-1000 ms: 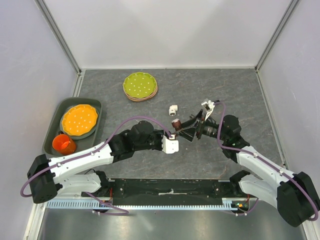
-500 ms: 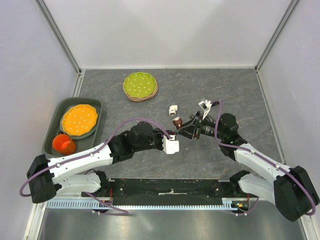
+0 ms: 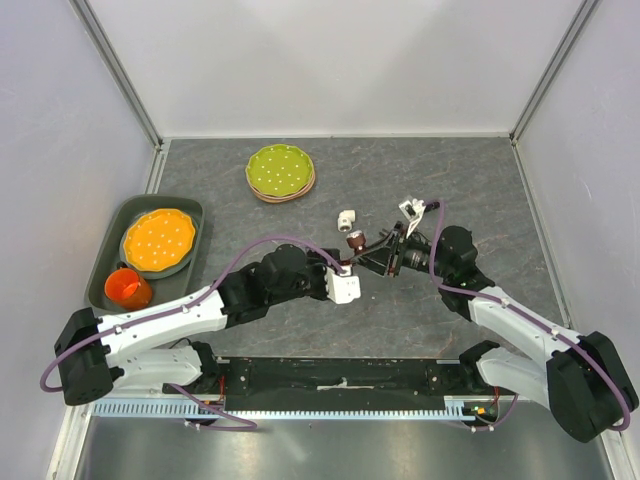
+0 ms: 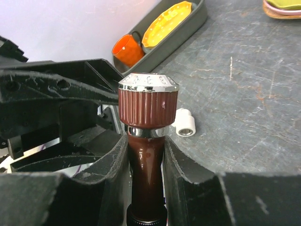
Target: Install the water faucets
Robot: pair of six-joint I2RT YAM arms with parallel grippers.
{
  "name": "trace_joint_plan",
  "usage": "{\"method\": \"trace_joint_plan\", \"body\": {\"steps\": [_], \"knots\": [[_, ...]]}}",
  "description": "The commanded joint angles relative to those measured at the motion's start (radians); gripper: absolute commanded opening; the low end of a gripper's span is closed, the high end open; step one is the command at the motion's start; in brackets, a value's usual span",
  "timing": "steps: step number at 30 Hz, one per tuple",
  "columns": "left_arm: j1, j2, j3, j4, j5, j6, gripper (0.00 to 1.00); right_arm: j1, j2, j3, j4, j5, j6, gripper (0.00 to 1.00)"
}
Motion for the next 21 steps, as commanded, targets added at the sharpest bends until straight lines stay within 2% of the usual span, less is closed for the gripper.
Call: {"method": "trace_joint_plan", "body": {"steps": [1,5,6,8,9,11,12,17,21], "knots": [[-0.004,-0.019,0.006,0.047,-0.133,-0.123,0.71,-0.018,-0.015,0.021,0.041,0.056,-0.013,0.0],[-0.002,-0.03,0.023,0.015,-0.297,-0.289,0.84,-0.023,-0.042,0.009,0.002,0.173,-0.04,0.0],[-0.002,-0.027,0.037,-0.001,-0.334,-0.377,0.87,-0.021,-0.047,0.009,-0.024,0.196,-0.048,0.0],[0.003,-0.007,0.057,-0.101,-0.426,-0.473,0.9,-0.023,-0.058,0.005,-0.046,0.237,-0.065,0.0],[0.006,0.004,0.086,-0.147,-0.451,-0.58,0.92,-0.023,-0.058,0.001,-0.058,0.283,-0.068,0.0],[0.019,0.021,0.106,-0.285,-0.489,-0.688,0.93,-0.024,-0.067,-0.006,-0.068,0.323,-0.072,0.0],[0.029,0.032,0.112,-0.326,-0.488,-0.781,0.93,-0.024,-0.067,-0.008,-0.075,0.349,-0.072,0.0],[0.153,0.015,0.091,-0.501,-0.408,-1.042,0.94,-0.024,-0.062,-0.017,-0.077,0.391,-0.071,0.0],[0.249,-0.014,0.037,-0.516,-0.316,-1.107,0.93,-0.023,-0.062,-0.018,-0.081,0.409,-0.071,0.0]]}}
